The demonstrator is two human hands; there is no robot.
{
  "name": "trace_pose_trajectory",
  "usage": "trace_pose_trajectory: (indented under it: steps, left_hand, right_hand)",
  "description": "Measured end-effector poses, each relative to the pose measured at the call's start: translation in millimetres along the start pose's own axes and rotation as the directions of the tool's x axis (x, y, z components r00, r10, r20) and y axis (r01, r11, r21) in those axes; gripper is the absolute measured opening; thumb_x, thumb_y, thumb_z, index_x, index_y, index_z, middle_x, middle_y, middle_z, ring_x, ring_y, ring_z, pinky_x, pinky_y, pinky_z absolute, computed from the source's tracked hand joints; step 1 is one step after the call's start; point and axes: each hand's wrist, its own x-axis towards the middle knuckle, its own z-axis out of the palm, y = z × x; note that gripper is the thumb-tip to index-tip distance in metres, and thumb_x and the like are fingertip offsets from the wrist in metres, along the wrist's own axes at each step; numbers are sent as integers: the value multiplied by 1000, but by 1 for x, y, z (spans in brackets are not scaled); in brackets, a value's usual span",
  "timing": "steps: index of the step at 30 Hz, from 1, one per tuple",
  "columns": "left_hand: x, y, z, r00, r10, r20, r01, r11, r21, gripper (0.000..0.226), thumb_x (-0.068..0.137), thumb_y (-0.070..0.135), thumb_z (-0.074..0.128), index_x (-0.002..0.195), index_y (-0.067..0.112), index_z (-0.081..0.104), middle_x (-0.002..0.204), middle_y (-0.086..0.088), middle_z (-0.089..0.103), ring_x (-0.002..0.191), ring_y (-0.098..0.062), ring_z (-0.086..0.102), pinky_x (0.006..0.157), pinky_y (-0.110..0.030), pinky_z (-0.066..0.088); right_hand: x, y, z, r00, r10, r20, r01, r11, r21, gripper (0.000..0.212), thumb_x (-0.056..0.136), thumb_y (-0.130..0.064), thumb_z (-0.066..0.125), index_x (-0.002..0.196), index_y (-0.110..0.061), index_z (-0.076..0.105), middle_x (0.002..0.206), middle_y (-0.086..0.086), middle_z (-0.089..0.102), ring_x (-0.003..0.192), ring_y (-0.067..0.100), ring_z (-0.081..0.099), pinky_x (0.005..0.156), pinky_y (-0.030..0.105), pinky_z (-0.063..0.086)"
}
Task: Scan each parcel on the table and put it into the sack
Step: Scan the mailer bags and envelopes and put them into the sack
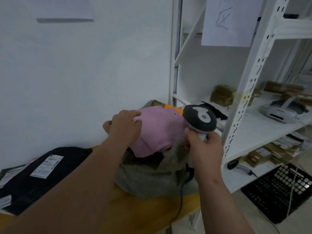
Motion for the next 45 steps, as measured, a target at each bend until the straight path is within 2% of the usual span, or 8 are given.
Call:
trace_pose_trajectory:
  steps: [4, 12, 19, 27, 31, 34, 39, 45]
  left_hand:
    - [-13, -44, -6, 994, -109, 1, 109, 993, -53, 33, 100, 34, 46, 130, 37, 57, 136, 1, 53, 118, -21, 52, 94, -39, 29]
    - [-30, -169, -29, 965, -216, 146, 222, 975, -24, 45, 92, 48, 45, 133, 34, 55, 139, -4, 52, 126, -28, 48, 107, -51, 36]
    - [-57, -290, -61, 916, -345, 202, 339, 938, 66, 42, 96, 46, 44, 137, 39, 49, 142, 2, 48, 129, -26, 43, 103, -47, 35]
    - [-86, -403, -55, 801, -494, 339, 523, 852, 9, 44, 93, 48, 50, 135, 34, 49, 134, -3, 52, 122, -27, 48, 103, -51, 40]
    - [-89, -430, -37, 774, -506, 382, 566, 823, -57, 44, 95, 42, 52, 136, 26, 51, 134, -8, 53, 120, -29, 50, 100, -45, 45]
    - [-83, -437, -20, 759, -500, 418, 586, 804, -102, 45, 95, 41, 52, 137, 25, 51, 134, -7, 52, 120, -28, 51, 100, -46, 46]
    - [-57, -426, 16, 728, -475, 494, 612, 775, -158, 44, 96, 39, 53, 138, 26, 50, 132, -3, 53, 115, -25, 54, 101, -47, 45]
    - [-22, -403, 72, 687, -426, 589, 639, 740, -209, 47, 100, 27, 50, 145, 15, 43, 145, -5, 47, 129, -21, 47, 96, -27, 39]
  right_hand:
    - [-27, -15, 30, 974, 51, 220, -57, 998, 22, 13, 88, -26, 70, 80, -20, 62, 71, 5, 69, 66, 19, 68, 61, 31, 56]
    - [-98, -13, 120, 888, 186, 421, -209, 978, 10, 12, 88, -28, 72, 88, -17, 66, 79, 7, 74, 73, 24, 74, 71, 41, 62]
    - [-169, -9, 211, 823, 274, 498, -280, 958, -65, 13, 89, -28, 70, 94, -17, 65, 83, 12, 74, 55, 6, 69, 52, 20, 54]
    - [-225, 27, 285, 761, 398, 512, -369, 915, -163, 9, 90, -27, 70, 94, -20, 65, 89, 10, 73, 60, 8, 69, 48, 16, 50]
    - [-224, 48, 308, 752, 463, 470, -428, 884, -187, 11, 91, -25, 68, 96, -16, 63, 91, 5, 70, 71, 17, 72, 67, 32, 60]
    - [-214, 70, 321, 737, 520, 432, -476, 853, -216, 14, 92, -25, 68, 100, -15, 63, 92, 0, 67, 76, 21, 73, 74, 38, 59]
    - [-186, 118, 329, 710, 604, 363, -545, 797, -260, 22, 90, -26, 69, 107, -12, 65, 99, 2, 69, 74, 19, 72, 64, 32, 57]
    - [-152, 178, 332, 634, 711, 305, -639, 703, -311, 22, 90, -26, 71, 105, -10, 66, 98, 5, 70, 74, 22, 72, 64, 35, 56]
